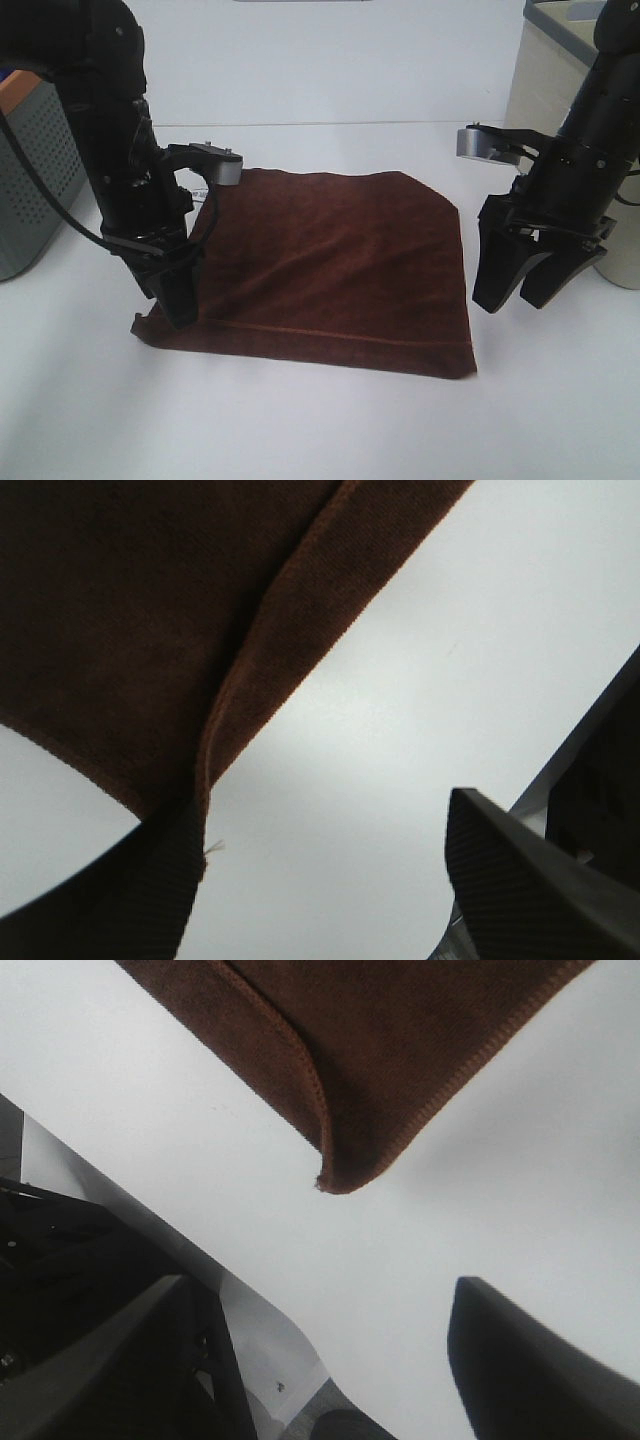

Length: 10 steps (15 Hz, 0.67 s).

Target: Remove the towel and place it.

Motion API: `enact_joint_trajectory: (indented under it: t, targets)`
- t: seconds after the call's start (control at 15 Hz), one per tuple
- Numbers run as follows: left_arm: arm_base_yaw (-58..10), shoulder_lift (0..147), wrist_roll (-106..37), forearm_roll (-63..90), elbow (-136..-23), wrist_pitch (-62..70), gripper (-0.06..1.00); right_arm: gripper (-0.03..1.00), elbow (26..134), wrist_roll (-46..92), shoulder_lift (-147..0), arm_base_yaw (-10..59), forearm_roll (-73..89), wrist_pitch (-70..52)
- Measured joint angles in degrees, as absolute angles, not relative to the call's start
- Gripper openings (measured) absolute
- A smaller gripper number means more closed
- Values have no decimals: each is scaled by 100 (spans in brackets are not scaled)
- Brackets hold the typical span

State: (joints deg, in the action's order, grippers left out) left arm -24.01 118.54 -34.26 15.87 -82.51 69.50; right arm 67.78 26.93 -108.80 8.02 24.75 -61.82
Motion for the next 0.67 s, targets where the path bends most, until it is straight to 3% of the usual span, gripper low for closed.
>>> enact_joint_trajectory:
  t: [0.27,0.67]
  targets:
    - [-2401,11431,-2681,1558,-8577,6950,68,63,7437,2303,-10880,802,2498,-6194]
    - [-2401,10434,-149,699,-9545,6961,66,63,8995,1324,-10365,802,2504,-6199]
